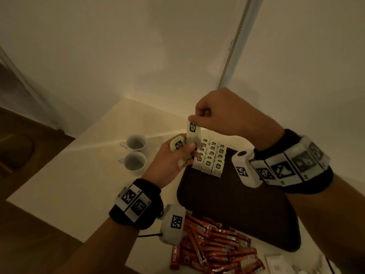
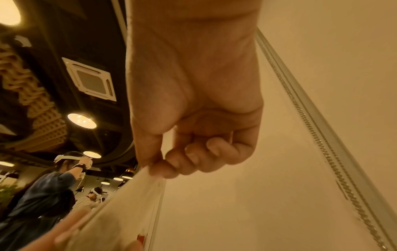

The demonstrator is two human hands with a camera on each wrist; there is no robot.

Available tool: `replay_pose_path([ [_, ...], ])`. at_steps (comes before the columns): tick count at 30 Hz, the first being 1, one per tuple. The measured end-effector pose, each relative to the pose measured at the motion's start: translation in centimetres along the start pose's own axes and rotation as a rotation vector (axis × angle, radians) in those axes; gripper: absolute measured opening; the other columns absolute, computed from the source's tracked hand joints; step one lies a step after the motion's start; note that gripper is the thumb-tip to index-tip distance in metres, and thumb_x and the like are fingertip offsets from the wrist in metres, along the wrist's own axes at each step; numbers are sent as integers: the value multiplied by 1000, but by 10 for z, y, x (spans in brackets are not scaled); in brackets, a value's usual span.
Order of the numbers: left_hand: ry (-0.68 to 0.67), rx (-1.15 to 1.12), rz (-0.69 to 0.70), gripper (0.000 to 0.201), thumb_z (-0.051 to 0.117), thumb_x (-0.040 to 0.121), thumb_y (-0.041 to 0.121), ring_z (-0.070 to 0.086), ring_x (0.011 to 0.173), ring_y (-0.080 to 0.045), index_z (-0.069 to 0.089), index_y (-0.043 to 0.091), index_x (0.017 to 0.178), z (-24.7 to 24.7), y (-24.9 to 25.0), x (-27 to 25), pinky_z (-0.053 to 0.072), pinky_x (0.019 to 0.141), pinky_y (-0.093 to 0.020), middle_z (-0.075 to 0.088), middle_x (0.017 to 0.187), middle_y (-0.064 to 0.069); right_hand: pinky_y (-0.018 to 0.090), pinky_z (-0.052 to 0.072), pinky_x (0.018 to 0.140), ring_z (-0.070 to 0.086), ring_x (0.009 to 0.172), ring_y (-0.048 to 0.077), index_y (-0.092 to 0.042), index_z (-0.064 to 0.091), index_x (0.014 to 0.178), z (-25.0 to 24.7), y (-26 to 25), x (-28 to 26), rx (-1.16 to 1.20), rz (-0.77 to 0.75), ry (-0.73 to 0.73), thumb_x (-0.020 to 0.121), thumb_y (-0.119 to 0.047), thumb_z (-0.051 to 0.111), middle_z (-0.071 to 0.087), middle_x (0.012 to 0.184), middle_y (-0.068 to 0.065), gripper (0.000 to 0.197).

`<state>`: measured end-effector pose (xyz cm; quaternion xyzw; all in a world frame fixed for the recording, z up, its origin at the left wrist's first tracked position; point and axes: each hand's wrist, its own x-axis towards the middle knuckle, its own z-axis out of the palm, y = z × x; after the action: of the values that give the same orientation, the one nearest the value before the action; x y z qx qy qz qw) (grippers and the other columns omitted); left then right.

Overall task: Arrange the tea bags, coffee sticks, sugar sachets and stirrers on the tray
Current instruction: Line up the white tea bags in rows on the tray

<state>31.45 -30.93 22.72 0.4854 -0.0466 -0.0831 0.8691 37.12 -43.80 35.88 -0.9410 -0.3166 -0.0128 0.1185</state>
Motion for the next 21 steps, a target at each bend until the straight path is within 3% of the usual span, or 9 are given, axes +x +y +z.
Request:
replay_pose_path([
  [4,74,61,88,17,67,77,16,61,66,-9,72,31,70,-4,4,2,46,61,-21,69,77,4,14,43,55,59,58,5,-16,75,81,4,11,-2,258,-24,69,84,-33,68,65,64,-9,19],
  [6,108,116,148,15,75,76,16,60,68,-11,72,30,79,-8,3,4,44,61,-23,69,81,2,8,45,56,60,60,-3,-17,74,86,10,16,-4,422,1,92,82,-25,70,65,69,-14,10],
  [9,154,151,191,32,77,65,26,59,76,-17,68,31,96,-10,1,7,45,59,-24,68,88,0,12,48,52,61,59,2,-20,71,85,20,20,-6,579,30,126,83,-18,69,67,70,-8,4],
  [13,182,172,204,12,73,67,33,62,74,-14,72,31,78,-7,-1,7,44,60,-24,68,82,-1,13,46,51,61,55,2,-17,70,86,25,19,-5,638,46,158,85,-18,68,65,66,-9,2],
  [18,169,95,164,5,68,81,20,62,76,-15,70,24,84,-6,-3,9,46,59,-23,69,90,-4,14,49,53,60,54,2,-17,71,87,23,16,-2,595,40,159,84,-21,68,66,67,-5,6],
  [21,149,58,131,5,64,84,20,63,73,-14,69,22,83,-5,-5,9,46,55,-21,70,89,-2,14,50,53,60,53,2,-18,72,85,22,17,-1,571,42,177,83,-24,70,66,67,-7,7],
])
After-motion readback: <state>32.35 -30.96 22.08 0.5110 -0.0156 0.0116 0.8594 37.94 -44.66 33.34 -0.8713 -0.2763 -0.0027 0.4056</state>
